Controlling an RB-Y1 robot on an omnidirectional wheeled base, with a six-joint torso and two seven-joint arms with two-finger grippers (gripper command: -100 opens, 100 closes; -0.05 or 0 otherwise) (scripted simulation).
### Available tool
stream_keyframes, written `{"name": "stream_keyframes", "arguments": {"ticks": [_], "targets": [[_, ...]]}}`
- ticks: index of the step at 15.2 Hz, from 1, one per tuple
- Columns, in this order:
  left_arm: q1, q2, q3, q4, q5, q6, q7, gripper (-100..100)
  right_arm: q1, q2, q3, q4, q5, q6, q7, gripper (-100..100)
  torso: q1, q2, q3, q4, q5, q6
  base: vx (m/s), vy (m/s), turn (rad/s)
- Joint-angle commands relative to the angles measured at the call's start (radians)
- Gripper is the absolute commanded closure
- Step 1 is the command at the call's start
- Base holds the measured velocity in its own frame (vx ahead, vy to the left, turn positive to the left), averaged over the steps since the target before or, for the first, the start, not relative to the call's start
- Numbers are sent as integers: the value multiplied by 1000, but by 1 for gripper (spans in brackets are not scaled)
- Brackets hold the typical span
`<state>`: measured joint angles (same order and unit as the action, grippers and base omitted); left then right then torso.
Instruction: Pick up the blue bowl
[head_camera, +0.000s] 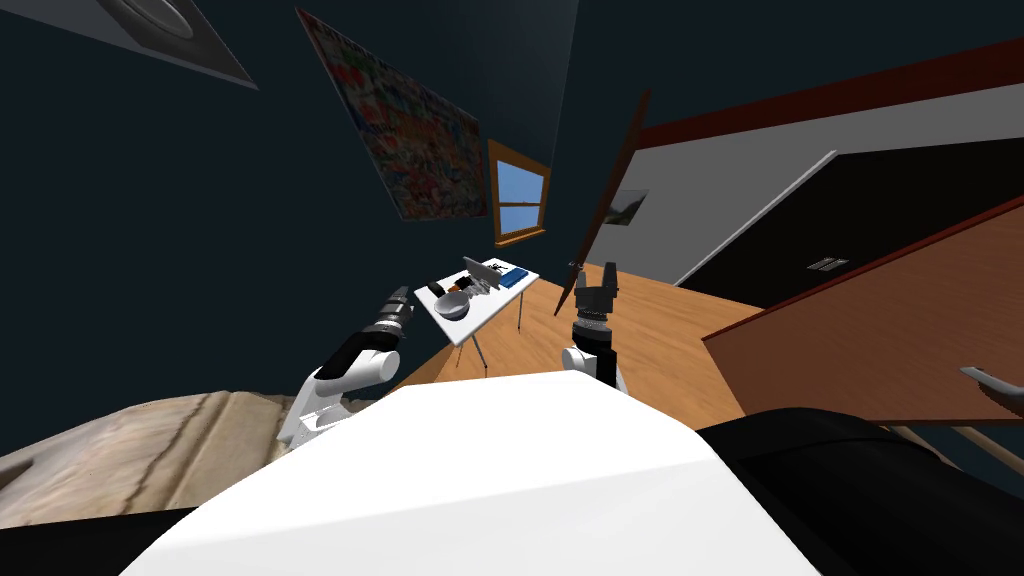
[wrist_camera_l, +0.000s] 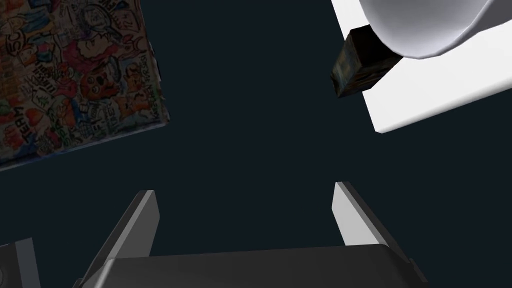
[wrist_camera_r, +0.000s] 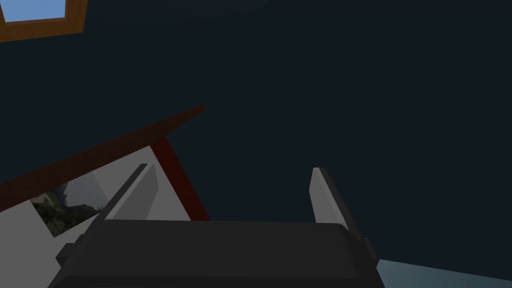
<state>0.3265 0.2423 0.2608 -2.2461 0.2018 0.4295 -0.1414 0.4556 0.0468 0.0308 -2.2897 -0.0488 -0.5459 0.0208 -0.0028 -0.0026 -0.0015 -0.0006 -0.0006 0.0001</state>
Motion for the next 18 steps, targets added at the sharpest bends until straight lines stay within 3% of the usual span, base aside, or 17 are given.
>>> {"name": "stream_keyframes", "arguments": {"ticks": [1, 2, 3, 6, 7, 9, 10, 13, 14, 17, 18], "targets": [[-1, 1, 5, -2, 3, 50, -10, -100, 0, 0, 0, 0, 0, 0, 0, 0, 0, 0, 0, 0, 0, 0, 29, -30, -7], [-1, 1, 5, -2, 3, 50, -10, -100, 0, 0, 0, 0, 0, 0, 0, 0, 0, 0, 0, 0, 0, 0, 19, -17, 4], [-12, 7, 21, -1, 13, 86, -33, -100, 0, 0, 0, 0, 0, 0, 0, 0, 1, 1, 0, 0, 0, 0, 30, -33, -23], [-12, 7, 21, -1, 13, 122, -33, -100, 0, 0, 0, 0, 0, 0, 0, 0, 0, 0, 0, 0, 0, 0, 30, -29, -8], [-24, 13, 38, 1, 24, 158, -57, -100, 0, 0, 0, 0, 0, 0, 0, 0, 1, 1, 0, 0, 0, 0, 28, -30, -24], [-24, 13, 38, 1, 24, 195, -57, -100, 0, 0, 0, 0, 0, 0, 0, 0, 0, 0, 0, 0, 0, 0, 42, -38, -15], [-36, 19, 55, 4, 34, 220, -81, -100, 0, 0, 0, 0, 0, 0, 0, 0, 0, 0, 0, 0, 0, 0, 41, -42, -22], [-36, 19, 55, 4, 34, 269, -81, -100, 0, 0, 0, 0, 0, 0, 0, 0, 0, 0, 0, 0, 0, 0, 34, -32, -8], [-48, 26, 72, 8, 44, 302, -105, -100, 0, 0, 0, 0, 0, 0, 0, 0, 1, 0, 0, 0, 0, 0, 26, -39, -22], [-48, 26, 72, 8, 44, 342, -105, -100, 0, 0, 0, 0, 0, 0, 0, 0, 0, 0, 0, 0, 0, 0, 29, -30, -9], [-61, 33, 89, 14, 55, 376, -129, -100, 0, 0, 0, 0, 0, 0, 0, 0, 1, 1, 0, 0, 0, 0, 36, -29, -25]]}}
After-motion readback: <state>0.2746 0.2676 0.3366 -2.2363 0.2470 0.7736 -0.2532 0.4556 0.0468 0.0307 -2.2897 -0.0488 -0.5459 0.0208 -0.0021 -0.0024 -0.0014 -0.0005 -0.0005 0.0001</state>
